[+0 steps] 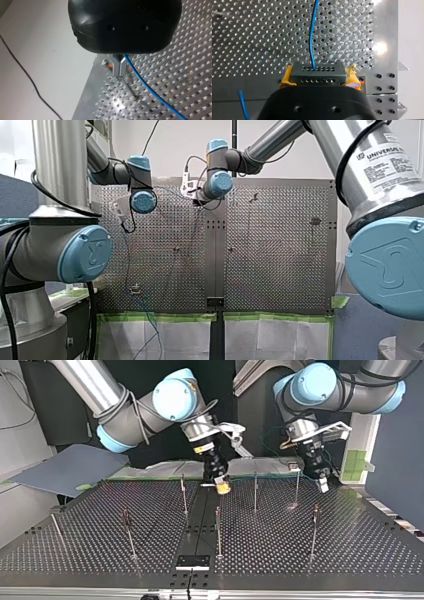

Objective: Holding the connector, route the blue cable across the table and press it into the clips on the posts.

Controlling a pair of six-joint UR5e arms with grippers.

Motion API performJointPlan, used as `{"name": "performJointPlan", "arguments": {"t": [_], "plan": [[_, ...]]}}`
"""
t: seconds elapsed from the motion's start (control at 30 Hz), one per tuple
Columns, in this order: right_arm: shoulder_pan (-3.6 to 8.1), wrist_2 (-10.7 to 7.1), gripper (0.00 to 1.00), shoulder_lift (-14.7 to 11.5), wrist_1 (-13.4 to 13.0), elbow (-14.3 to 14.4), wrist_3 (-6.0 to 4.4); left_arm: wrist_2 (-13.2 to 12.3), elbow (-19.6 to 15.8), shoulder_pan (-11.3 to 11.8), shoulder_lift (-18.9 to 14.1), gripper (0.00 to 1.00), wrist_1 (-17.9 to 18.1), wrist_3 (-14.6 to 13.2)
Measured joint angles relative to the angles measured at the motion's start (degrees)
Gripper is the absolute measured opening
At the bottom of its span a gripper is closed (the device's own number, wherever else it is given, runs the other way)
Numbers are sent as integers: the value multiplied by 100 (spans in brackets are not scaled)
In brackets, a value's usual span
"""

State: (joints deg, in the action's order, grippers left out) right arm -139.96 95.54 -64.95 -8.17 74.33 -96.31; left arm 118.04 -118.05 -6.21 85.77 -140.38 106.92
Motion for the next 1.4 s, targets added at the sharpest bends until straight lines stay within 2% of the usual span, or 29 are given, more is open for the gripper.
{"name": "performJointPlan", "arguments": {"t": [0.1, 0.43, 0.6, 0.83, 1.07, 1.23, 1.4], "plan": [[0, -25, 0, 97, 14, -154, 4, -69, 93, 121, 14, 0, -37, 7], [-28, -81, 0, 509, 96, -706, 9, -532, 149, 580, 79, 0, 15, 38], [-43, -93, 0, 672, 170, -925, 36, -657, 251, 650, 265, 0, 76, 57], [-38, -101, 0, 754, 212, -1264, 53, -754, 415, 727, 474, 0, 208, 113], [-47, -105, 0, 888, 296, -1595, 57, -829, 603, 812, 690, 0, 174, 135], [-39, -105, 0, 937, 314, -1830, 64, -950, 633, 899, 734, 0, 223, 154], [-27, -105, 0, 957, 316, -1910, 81, -1050, 650, 1017, 765, 0, 287, 208]]}}
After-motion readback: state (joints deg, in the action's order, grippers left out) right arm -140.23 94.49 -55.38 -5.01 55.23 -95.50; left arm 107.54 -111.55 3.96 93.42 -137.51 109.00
